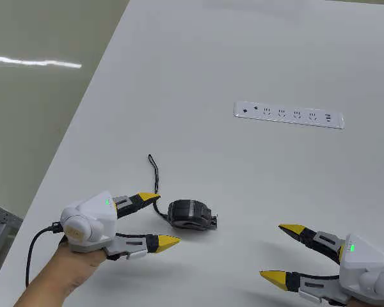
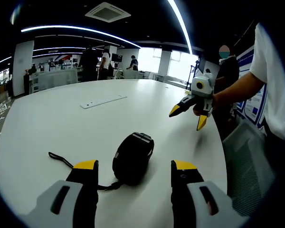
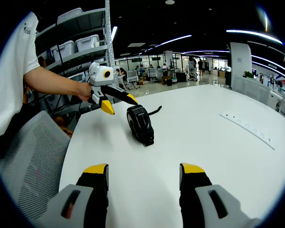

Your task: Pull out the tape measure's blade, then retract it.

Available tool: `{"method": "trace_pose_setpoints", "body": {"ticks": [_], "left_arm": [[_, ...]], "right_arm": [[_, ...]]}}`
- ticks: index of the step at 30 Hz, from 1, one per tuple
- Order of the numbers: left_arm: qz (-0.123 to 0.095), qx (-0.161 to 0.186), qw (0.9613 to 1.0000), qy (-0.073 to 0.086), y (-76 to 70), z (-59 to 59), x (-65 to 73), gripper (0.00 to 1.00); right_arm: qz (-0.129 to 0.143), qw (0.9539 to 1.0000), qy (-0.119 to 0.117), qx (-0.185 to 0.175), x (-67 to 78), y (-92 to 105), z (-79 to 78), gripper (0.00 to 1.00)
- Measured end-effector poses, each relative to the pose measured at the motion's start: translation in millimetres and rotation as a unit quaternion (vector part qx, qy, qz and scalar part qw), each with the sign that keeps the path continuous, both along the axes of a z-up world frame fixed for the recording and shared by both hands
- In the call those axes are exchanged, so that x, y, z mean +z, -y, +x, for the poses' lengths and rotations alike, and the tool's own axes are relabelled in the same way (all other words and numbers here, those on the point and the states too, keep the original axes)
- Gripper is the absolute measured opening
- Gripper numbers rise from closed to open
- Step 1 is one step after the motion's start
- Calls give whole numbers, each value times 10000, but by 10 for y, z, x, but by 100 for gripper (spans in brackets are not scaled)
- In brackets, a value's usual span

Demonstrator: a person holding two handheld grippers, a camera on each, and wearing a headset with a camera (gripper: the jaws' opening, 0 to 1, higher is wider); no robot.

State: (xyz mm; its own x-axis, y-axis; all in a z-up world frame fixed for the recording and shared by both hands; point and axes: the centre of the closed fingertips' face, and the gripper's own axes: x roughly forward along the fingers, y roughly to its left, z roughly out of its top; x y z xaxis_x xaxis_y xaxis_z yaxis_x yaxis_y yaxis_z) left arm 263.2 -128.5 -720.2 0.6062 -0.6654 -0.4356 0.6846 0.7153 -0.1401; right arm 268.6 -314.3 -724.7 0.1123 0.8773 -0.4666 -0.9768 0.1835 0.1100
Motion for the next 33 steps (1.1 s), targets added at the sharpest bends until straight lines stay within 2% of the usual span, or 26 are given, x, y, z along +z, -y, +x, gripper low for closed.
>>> {"method": "trace_pose_setpoints", "body": {"ticks": [16,18,24,25,28,33], "left_arm": [[238,-294,9992,-100,68,113,-151,55],[332,-355,9988,-94,80,130,-182,53],[367,-356,9986,-109,96,178,-228,52],[320,-387,9986,-138,107,172,-234,52],[441,-443,9979,-166,106,168,-293,47],[398,-443,9980,-205,102,181,-309,43]], "right_arm": [[-22,10000,-60,36,-50,-90,59,61],[-15,10000,-67,39,-54,-97,61,61],[-18,10000,-72,40,-48,-109,77,60],[-21,10000,-74,38,-58,-105,86,60],[-33,9999,-98,37,-75,-105,91,60],[-43,9999,-123,43,-92,-109,92,59]]}}
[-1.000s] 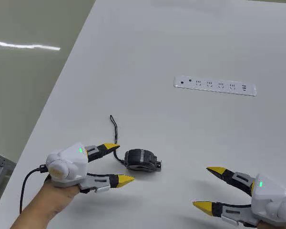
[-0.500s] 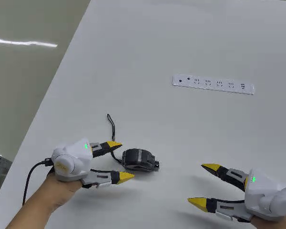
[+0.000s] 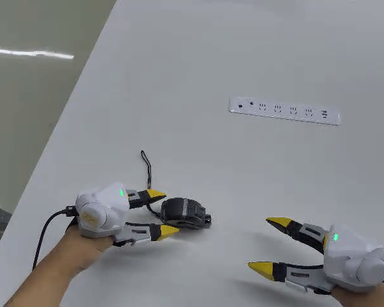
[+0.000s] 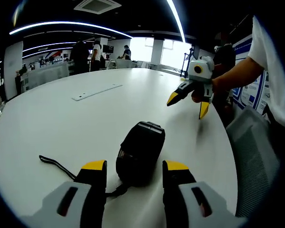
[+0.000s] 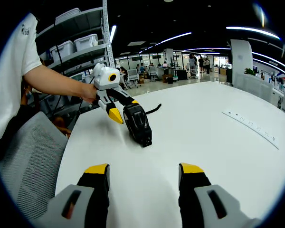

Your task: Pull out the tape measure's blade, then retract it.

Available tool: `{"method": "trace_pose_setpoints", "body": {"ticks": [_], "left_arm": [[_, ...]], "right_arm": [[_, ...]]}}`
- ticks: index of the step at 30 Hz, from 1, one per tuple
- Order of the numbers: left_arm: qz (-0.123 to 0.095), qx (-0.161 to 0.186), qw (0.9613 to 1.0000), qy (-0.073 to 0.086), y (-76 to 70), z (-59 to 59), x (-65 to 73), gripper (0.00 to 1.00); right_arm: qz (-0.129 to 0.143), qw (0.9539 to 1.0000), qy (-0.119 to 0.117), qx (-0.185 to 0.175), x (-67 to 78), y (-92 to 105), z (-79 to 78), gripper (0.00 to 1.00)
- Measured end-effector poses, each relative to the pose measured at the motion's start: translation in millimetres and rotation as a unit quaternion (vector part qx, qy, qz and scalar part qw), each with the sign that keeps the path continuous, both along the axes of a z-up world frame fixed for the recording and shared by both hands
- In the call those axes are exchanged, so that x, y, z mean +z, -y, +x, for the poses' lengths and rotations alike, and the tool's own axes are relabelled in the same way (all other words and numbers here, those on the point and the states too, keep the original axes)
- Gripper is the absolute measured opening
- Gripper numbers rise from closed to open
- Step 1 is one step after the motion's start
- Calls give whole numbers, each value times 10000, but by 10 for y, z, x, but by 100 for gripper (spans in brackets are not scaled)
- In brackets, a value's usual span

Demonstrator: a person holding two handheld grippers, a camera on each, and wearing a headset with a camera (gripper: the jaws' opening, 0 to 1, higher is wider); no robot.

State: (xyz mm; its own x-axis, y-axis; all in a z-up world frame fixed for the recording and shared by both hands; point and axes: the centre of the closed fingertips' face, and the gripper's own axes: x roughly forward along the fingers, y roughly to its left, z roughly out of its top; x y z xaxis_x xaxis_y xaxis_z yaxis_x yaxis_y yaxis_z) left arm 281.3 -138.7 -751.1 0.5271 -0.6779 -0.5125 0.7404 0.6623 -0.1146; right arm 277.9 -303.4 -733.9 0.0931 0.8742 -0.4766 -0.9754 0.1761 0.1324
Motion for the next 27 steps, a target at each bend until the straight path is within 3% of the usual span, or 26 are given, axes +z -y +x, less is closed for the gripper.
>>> {"method": "trace_pose_setpoints", "body": {"ticks": [8,15,27], "left_arm": [[-32,-82,10000,-43,51,8,-41,40],[-37,-160,9998,-61,48,10,-55,31],[-106,-229,9997,-47,52,11,-65,31]], "right_arm": [[-20,10000,-29,9,-13,10,0,58],[-29,10000,-61,17,-32,0,2,57],[-17,9999,-103,75,-58,-18,-2,56]]}}
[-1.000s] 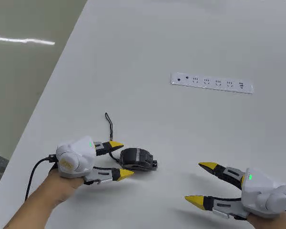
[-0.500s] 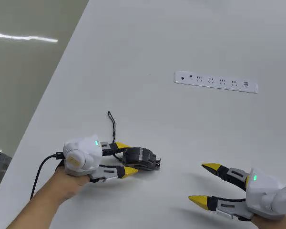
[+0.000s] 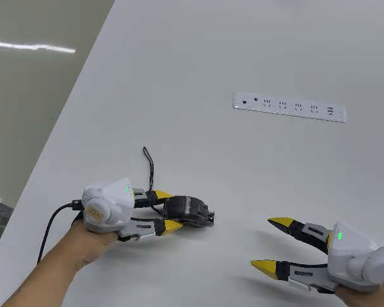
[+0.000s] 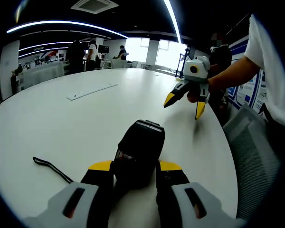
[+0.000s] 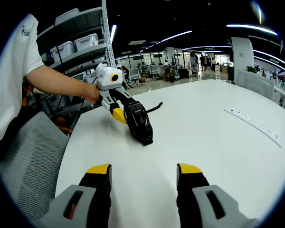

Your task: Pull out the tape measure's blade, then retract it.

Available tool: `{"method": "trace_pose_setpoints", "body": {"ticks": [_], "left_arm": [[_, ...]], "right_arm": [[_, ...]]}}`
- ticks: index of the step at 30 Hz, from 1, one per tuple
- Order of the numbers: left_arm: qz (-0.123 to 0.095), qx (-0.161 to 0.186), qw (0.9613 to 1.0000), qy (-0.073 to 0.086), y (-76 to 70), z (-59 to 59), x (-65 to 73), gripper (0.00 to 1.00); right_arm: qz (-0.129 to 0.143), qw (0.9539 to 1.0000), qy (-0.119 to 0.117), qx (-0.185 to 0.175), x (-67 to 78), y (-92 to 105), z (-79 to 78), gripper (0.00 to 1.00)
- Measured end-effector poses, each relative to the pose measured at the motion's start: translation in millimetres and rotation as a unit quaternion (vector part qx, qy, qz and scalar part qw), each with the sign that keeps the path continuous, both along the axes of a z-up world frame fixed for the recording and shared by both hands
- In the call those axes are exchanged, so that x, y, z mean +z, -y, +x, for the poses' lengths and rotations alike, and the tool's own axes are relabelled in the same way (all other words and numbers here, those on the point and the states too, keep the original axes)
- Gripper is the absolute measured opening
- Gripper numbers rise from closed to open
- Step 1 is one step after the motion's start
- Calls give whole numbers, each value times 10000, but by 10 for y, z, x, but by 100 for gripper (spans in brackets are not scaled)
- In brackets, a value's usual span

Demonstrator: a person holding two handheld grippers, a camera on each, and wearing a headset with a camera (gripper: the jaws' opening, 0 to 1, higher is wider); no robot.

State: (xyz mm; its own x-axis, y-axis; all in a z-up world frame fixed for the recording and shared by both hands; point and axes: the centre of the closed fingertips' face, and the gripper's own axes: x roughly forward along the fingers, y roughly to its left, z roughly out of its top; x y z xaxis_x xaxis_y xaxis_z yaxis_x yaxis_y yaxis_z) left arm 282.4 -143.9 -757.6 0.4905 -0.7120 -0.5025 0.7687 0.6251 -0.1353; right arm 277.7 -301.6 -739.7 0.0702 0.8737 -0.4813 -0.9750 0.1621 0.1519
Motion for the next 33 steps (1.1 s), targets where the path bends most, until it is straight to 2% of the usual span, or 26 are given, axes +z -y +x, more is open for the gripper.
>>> {"method": "trace_pose_setpoints", "body": {"ticks": [11,17,22,33], "left_arm": [[-13,-27,10000,33,3,3,-4,31],[1,-59,10000,41,-1,4,-12,30],[-19,-52,10000,54,-4,5,-11,30],[-29,-43,10000,38,-8,8,-11,30]], "right_arm": [[3,10000,-7,26,-9,-23,6,54],[-19,9994,183,282,-58,-112,-20,50],[138,9987,279,399,-55,-202,26,46],[188,9975,325,595,-135,-355,95,42]]}}
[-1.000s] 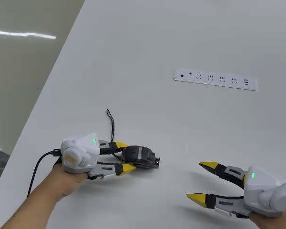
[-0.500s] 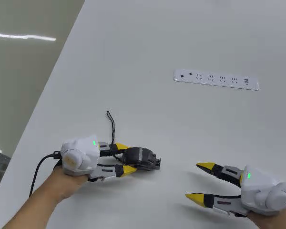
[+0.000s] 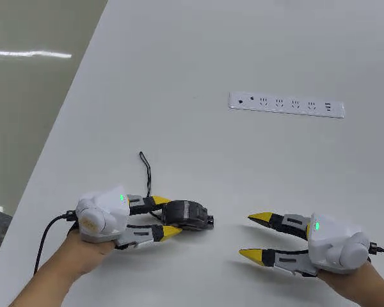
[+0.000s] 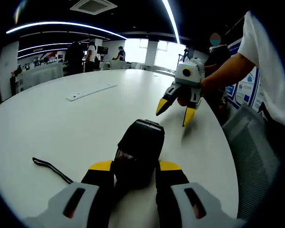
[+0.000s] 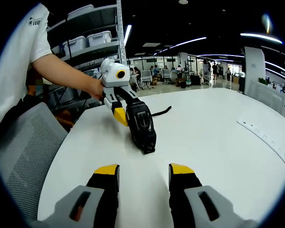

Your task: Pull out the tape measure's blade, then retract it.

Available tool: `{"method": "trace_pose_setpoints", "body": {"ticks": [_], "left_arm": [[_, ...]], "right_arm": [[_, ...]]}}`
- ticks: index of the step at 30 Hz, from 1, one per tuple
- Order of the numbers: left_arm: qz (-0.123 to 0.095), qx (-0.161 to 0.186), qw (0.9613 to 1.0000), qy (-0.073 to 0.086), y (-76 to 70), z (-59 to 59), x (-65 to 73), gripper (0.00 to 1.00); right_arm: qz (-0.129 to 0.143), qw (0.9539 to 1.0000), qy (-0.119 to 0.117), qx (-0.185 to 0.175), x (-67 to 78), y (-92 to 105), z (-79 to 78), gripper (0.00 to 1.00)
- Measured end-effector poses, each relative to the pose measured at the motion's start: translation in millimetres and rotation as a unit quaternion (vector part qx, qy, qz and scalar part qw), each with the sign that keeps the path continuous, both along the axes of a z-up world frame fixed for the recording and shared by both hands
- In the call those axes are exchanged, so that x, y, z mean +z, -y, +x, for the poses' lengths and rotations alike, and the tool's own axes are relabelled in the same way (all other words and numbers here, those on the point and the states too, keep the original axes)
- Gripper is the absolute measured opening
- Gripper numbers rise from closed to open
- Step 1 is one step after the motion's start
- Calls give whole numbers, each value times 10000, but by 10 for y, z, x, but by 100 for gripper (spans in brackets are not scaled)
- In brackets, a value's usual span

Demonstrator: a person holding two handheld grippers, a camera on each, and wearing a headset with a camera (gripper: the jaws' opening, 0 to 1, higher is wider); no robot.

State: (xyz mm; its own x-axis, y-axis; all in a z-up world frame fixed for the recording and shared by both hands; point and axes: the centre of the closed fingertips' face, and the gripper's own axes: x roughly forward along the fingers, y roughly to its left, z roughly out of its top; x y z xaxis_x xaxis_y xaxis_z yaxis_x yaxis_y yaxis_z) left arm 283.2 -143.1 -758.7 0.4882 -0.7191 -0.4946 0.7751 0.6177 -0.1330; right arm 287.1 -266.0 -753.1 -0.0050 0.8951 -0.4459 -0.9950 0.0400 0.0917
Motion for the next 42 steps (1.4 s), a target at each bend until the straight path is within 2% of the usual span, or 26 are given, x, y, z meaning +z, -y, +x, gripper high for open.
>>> {"method": "trace_pose_setpoints", "body": {"ticks": [11,17,28,34,42], "left_arm": [[4,-14,10000,-37,3,5,-17,30],[3,-15,10000,-58,5,6,-25,30],[-3,-29,10000,-73,10,4,-42,29],[-24,-54,9999,-91,11,5,-47,29],[-70,-86,9999,-121,12,2,-51,29]], "right_arm": [[68,9999,-18,145,-51,-155,31,42],[76,9995,89,296,-95,-249,5,40],[136,9984,196,514,-139,-383,56,38],[100,9977,171,648,-212,-443,51,37],[107,9964,184,817,-233,-537,29,35]]}}
